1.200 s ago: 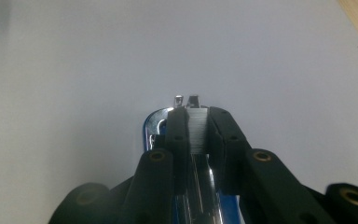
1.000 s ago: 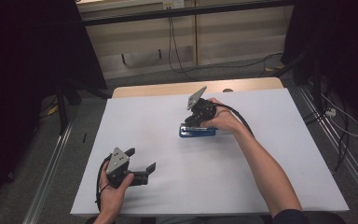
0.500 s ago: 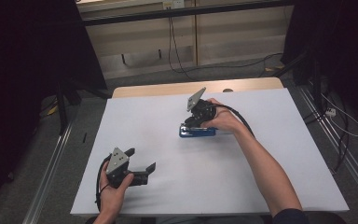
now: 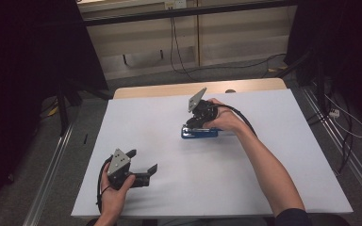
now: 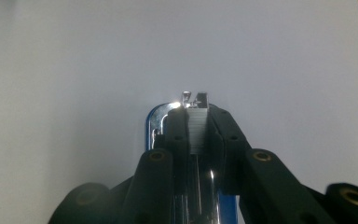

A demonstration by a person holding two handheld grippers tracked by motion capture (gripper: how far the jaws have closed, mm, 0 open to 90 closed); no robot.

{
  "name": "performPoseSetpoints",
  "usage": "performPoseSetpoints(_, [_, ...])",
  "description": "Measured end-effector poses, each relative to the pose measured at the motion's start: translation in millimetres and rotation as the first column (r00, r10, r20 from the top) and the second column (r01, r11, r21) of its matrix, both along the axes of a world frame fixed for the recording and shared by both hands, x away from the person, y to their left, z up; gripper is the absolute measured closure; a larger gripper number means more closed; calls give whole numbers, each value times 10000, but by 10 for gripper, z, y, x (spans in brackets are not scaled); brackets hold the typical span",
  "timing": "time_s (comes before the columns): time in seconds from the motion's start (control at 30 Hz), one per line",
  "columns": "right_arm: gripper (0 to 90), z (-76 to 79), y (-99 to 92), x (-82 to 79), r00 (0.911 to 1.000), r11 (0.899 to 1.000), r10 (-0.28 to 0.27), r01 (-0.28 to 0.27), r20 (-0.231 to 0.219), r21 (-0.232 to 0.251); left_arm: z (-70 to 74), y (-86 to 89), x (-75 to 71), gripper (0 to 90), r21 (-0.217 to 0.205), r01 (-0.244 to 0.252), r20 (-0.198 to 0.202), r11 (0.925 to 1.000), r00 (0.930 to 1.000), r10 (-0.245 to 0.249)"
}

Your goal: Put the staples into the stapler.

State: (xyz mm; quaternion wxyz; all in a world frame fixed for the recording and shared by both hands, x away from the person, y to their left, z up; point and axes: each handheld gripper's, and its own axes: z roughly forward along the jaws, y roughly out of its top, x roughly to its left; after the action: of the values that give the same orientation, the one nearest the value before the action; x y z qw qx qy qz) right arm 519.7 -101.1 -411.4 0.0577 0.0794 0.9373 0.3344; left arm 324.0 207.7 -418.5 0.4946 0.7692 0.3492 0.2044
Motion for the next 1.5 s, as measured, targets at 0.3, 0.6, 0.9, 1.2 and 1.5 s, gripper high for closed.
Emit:
performPoseSetpoints(0.3, [792, 5, 4, 8, 10000, 10000, 6, -6, -19, -49, -5, -3, 3, 36, -26, 34, -27, 10000, 10000, -34])
performPoseSetpoints(0.6, [768, 16, 6, 23, 9999, 9997, -153, 152, -40, -170, -4, 0, 4, 36, -46, 15, -20, 10000, 10000, -15])
performPoseSetpoints(0.9, [779, 21, 0, 21, 9999, 9997, -72, 71, -71, -223, -2, 1, 5, 36, -52, 15, -22, 10000, 10000, -15])
performPoseSetpoints(1.2, [792, 40, 19, 1, 9998, 9996, -166, 164, -86, -210, 1, 0, 3, 36, -16, 19, -15, 10000, 10000, -20])
performPoseSetpoints(1.5, [788, 36, 31, -5, 9994, 9992, -316, 312, -147, -229, 0, 6, 4, 36, -31, -9, -37, 10000, 10000, 9])
